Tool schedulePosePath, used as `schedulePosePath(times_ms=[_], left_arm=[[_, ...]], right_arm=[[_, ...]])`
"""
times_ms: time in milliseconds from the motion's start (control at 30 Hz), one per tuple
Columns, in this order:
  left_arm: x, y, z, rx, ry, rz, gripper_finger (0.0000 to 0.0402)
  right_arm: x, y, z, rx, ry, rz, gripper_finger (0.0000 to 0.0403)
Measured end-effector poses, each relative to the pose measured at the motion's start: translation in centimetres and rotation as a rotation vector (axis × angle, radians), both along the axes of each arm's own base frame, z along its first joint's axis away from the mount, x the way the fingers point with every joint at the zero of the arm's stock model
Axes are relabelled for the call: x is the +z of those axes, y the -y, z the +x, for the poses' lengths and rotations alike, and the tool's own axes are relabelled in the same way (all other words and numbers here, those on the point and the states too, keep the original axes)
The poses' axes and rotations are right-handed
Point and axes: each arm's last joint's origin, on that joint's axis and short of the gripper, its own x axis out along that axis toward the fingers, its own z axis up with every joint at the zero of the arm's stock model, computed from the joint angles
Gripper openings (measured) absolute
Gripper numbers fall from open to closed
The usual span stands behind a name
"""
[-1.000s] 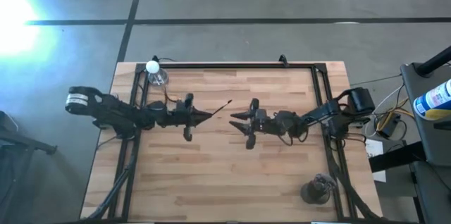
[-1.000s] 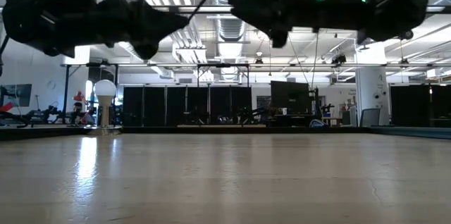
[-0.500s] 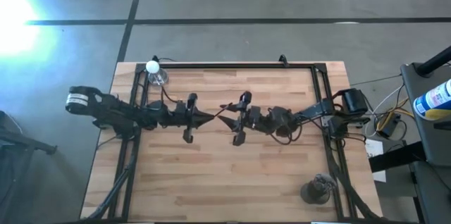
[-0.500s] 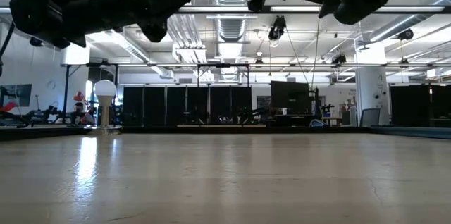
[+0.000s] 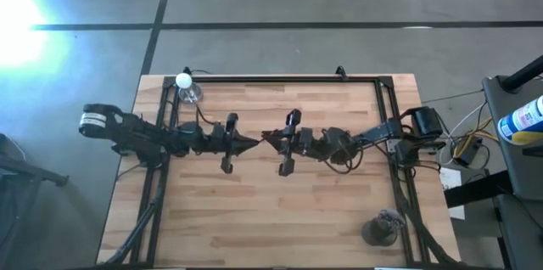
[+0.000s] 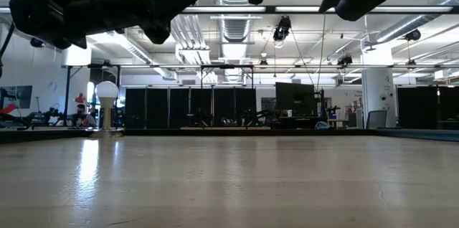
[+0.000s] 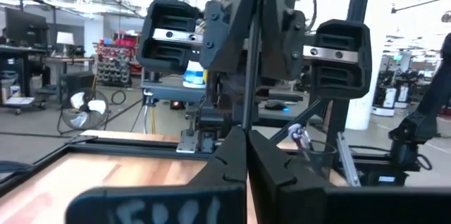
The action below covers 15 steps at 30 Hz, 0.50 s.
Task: Pick & Place Makeup Brushes
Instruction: Put the black lash brush into the makeup holder
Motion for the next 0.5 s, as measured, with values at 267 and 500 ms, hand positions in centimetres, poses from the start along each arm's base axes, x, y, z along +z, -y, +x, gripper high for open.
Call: schedulePosePath(times_ms=[267, 500], left_arm=[[-0.8, -0.4, 0.2, 0.105, -0.087, -0.053, 0.0014], [-1.0, -0.3, 0.2, 0.109, -0.112, -0.045, 0.0054]], right_arm=[[0.3, -0.2, -1.6, -0.090, -0.110, 0.046, 0.0016], [1.9, -3.1, -5.1, -0.213, -0.309, 0.154, 0.0014]])
